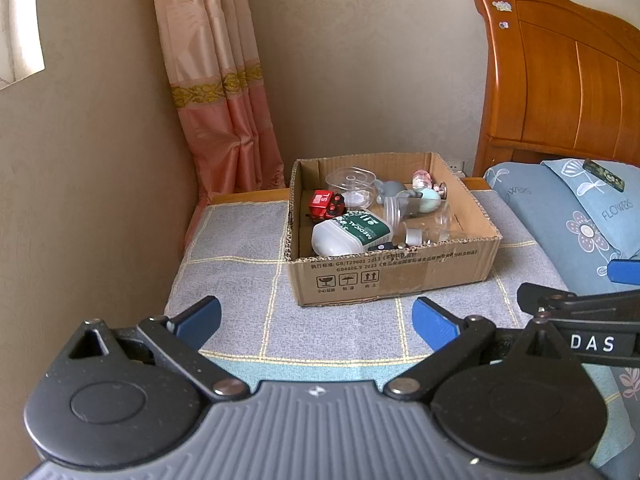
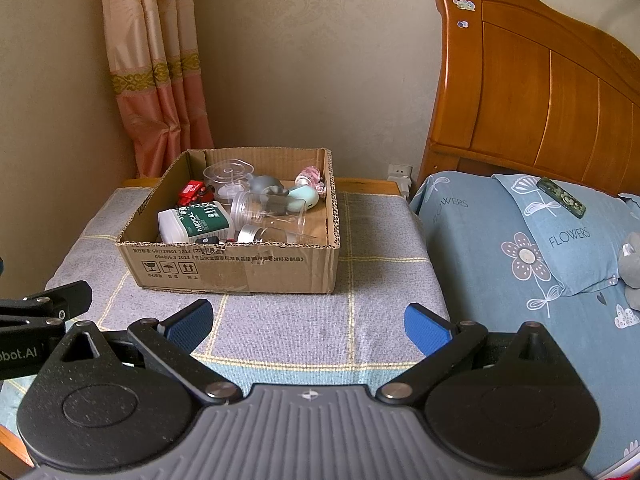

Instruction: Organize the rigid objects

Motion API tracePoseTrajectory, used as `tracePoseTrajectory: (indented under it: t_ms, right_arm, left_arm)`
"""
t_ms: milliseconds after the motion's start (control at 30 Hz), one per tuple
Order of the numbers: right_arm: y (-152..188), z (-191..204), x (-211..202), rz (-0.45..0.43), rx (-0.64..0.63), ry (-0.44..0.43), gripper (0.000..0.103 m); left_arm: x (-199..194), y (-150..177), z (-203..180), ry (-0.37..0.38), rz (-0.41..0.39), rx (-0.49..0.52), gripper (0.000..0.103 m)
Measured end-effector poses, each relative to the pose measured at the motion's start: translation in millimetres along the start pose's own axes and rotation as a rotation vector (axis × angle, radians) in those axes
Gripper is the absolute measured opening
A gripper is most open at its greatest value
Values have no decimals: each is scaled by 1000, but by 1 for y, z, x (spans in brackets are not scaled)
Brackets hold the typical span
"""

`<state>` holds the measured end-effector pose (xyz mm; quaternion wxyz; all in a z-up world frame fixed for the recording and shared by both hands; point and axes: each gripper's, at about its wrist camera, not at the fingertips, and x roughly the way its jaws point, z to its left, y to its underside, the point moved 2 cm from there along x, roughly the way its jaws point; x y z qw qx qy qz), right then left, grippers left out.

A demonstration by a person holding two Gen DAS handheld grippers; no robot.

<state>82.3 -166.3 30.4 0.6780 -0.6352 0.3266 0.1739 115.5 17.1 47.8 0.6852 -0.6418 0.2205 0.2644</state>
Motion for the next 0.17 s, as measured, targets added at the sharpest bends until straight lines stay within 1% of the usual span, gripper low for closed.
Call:
tracePoseTrajectory:
  t_ms: [167]
  right_arm:
    - [0,0,0,-1,0,1,103]
  left_arm:
    - [0,0,0,0,-1,1,101]
